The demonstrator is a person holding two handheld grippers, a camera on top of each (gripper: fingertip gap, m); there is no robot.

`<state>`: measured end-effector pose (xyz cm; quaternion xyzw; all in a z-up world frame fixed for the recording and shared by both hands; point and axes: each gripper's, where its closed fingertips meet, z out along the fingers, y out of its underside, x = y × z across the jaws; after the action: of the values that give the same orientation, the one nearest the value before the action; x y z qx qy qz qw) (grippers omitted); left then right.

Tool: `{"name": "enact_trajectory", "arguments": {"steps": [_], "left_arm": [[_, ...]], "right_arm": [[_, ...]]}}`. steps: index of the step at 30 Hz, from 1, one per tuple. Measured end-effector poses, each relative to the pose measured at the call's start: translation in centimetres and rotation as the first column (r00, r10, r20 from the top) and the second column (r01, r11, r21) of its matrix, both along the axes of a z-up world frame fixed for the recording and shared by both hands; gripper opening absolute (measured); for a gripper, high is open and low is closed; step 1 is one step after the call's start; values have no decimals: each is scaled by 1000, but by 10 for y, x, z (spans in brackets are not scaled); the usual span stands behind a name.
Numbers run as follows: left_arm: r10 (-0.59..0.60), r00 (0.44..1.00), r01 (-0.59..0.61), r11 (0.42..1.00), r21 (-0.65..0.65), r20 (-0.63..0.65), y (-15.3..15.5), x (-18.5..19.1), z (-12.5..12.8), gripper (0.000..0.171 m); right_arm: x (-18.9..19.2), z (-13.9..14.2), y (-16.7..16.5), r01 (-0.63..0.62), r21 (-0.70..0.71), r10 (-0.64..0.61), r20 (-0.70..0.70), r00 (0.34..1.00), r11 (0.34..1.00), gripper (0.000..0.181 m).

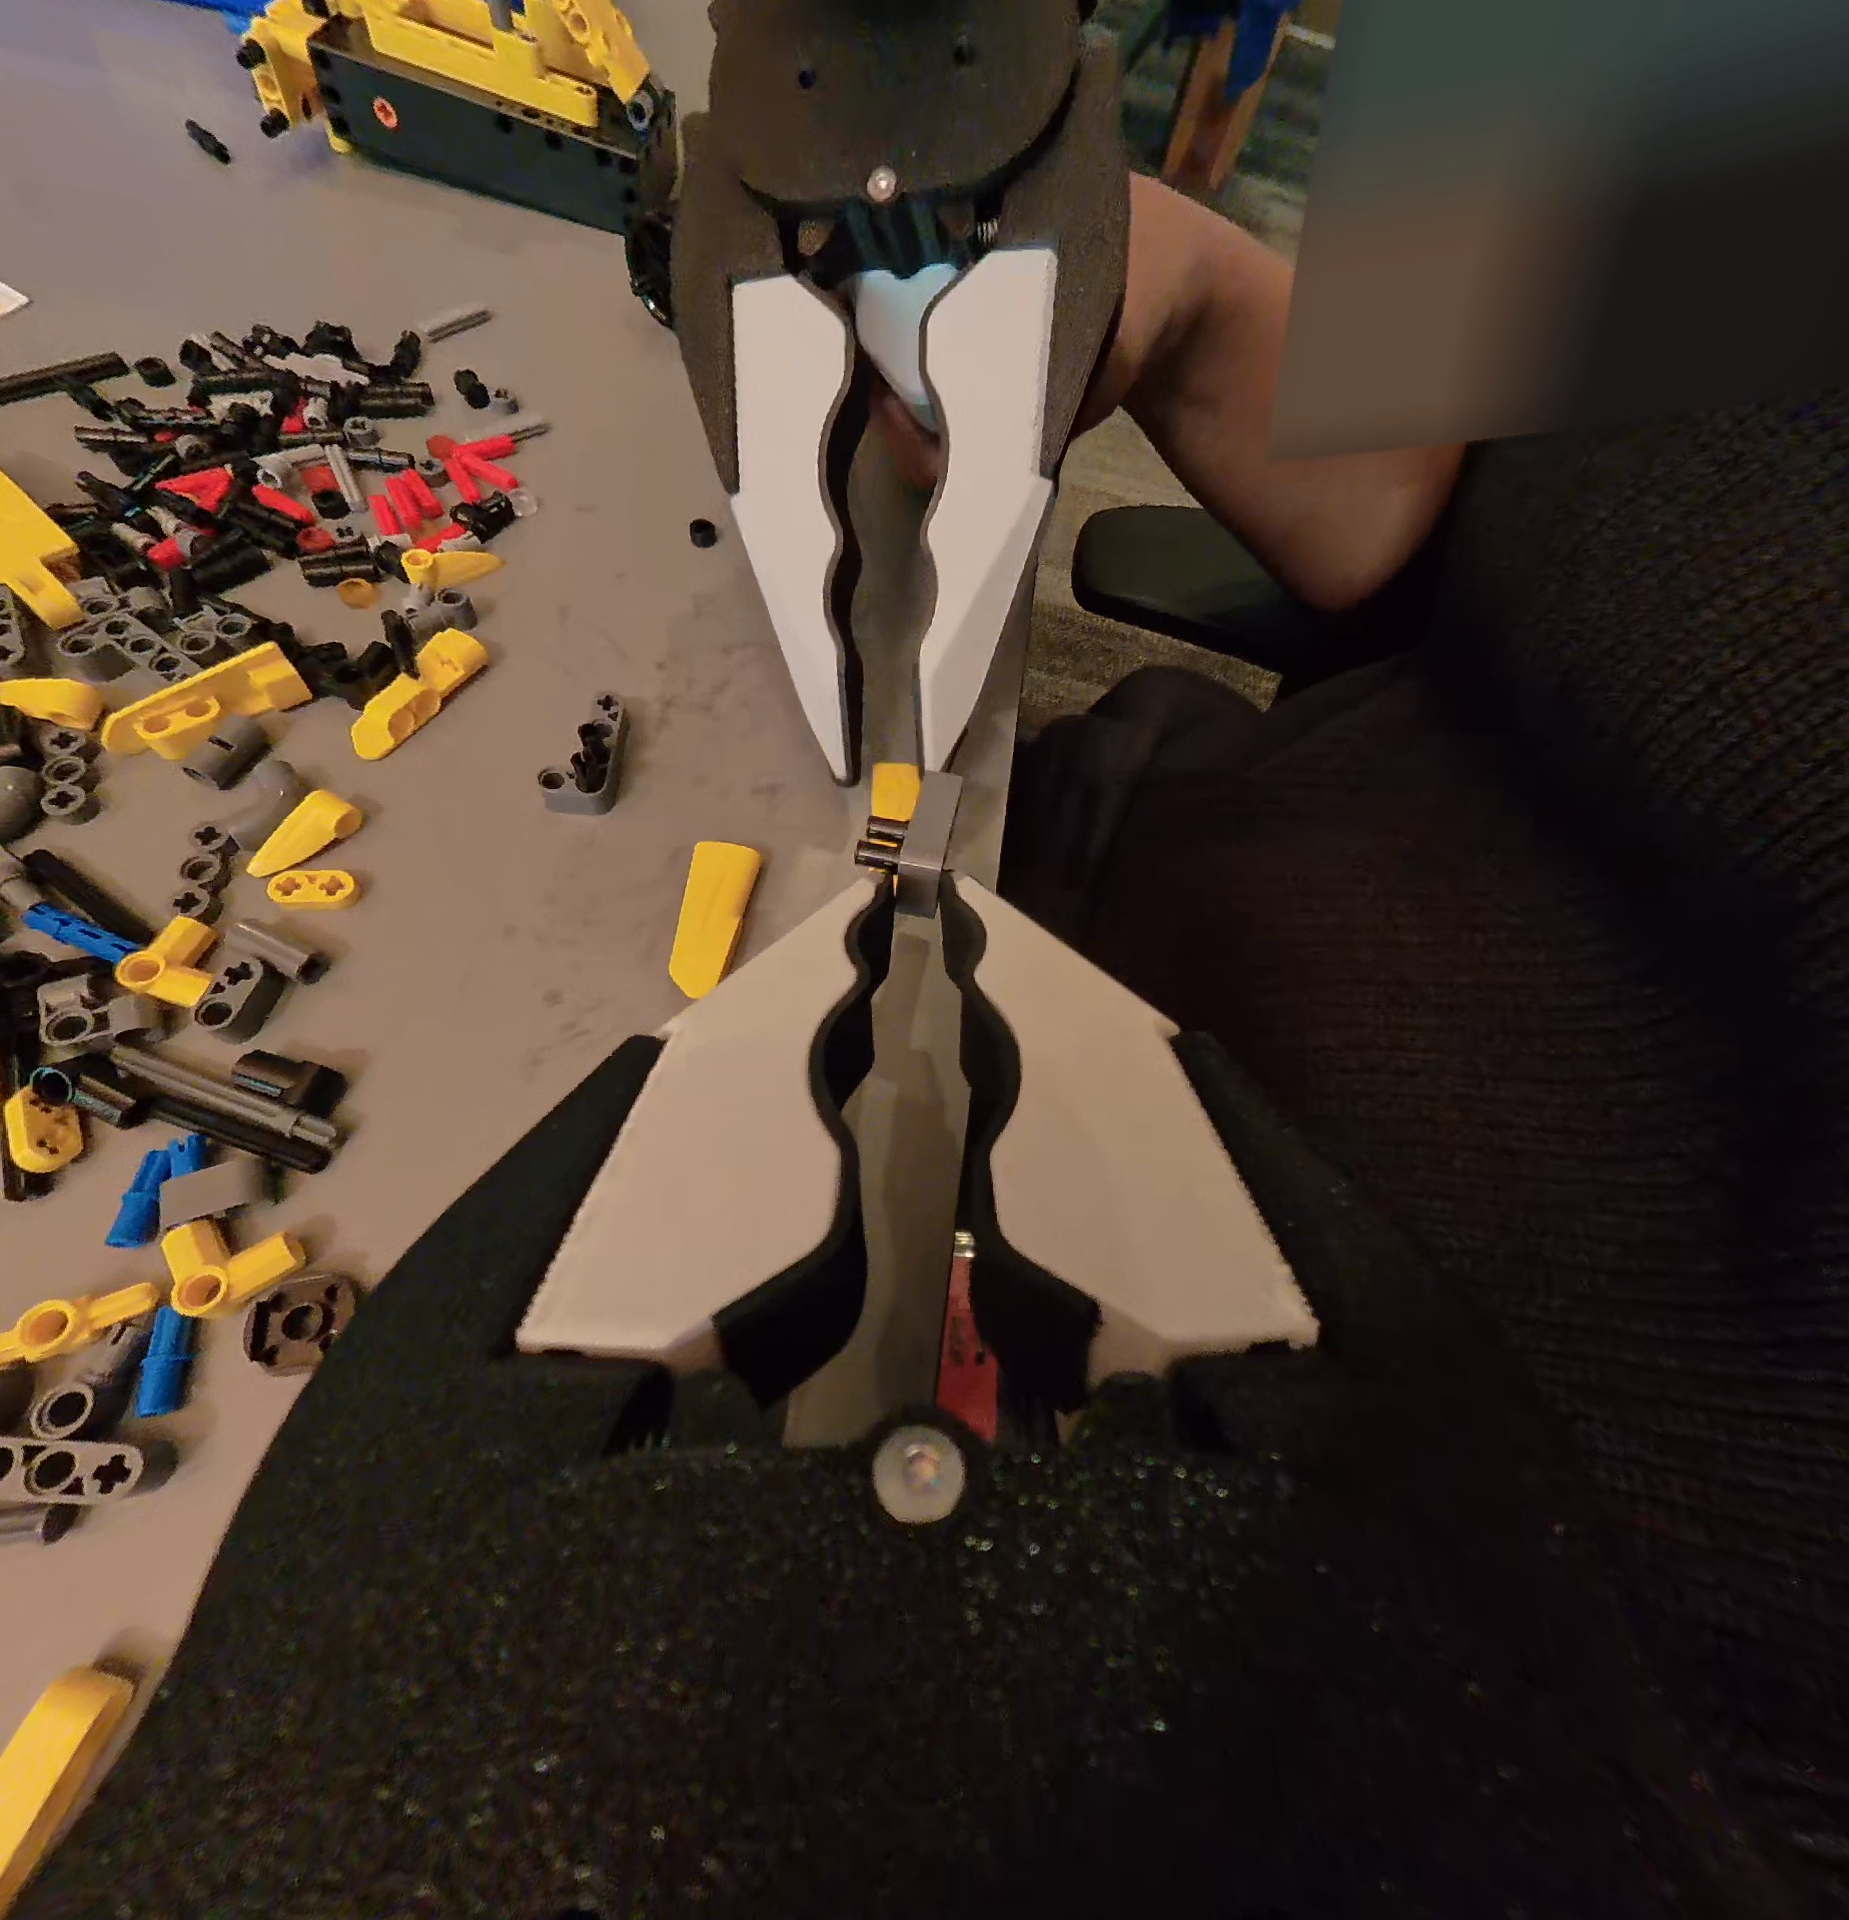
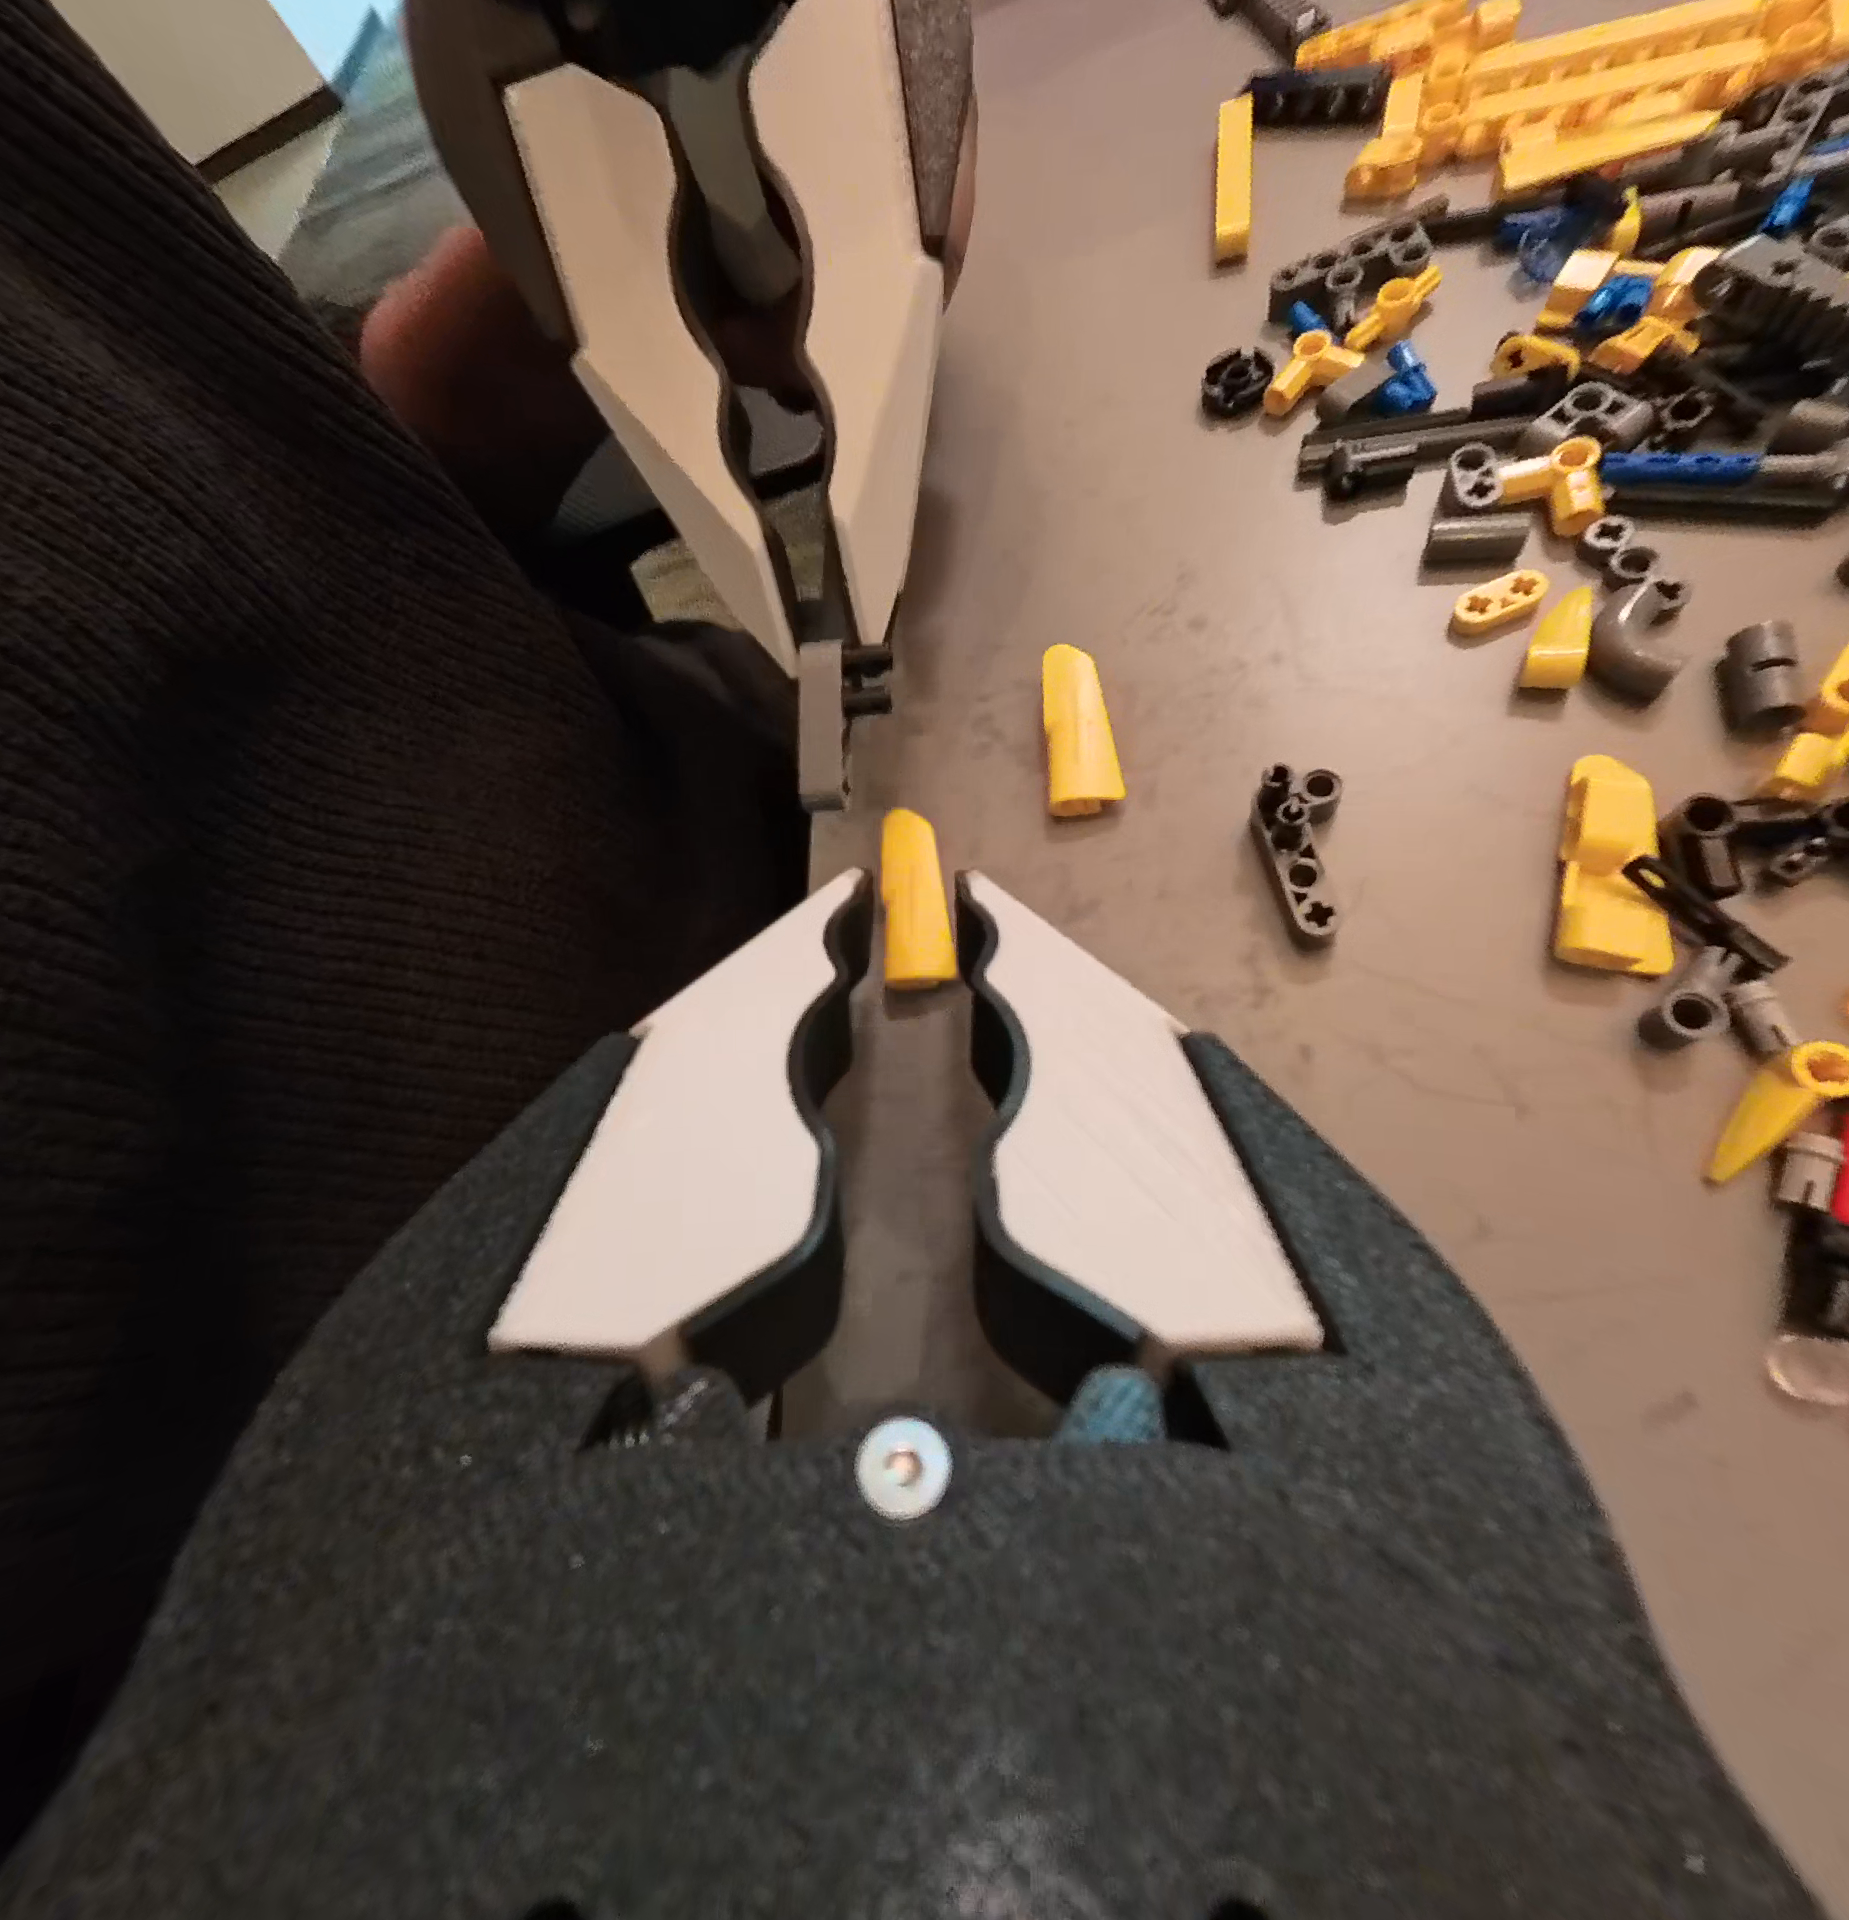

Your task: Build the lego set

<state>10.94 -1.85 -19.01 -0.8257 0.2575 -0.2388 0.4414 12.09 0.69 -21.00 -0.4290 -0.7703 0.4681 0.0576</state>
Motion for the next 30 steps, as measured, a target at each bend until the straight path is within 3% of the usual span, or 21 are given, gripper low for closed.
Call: {"name": "enact_trajectory", "arguments": {"steps": [5,10,16,21,27,30], "left_arm": [[16,1000,-16,1000,4,13,2,-2,2,8],[53,997,-52,999,16,-61,6,-2,-4,8],[28,999,-26,999,44,-45,6,11,1,8],[7,1000,-9,997,76,26,2,19,11,8],[22,1000,-21,997,81,-14,-2,23,3,9],[52,999,-52,997,61,-6,0,19,0,23]], "right_arm": [[-2,20,7,46,-37,-50,-129,990,998,16],[-3,21,1,120,77,-99,-236,967,990,16],[3,27,-10,196,165,-125,-365,923,967,16],[6,25,-17,170,162,-104,-355,929,972,15],[12,26,-24,137,98,-98,-328,939,986,8],[18,21,-24,140,95,-106,-299,948,986,8]]}}
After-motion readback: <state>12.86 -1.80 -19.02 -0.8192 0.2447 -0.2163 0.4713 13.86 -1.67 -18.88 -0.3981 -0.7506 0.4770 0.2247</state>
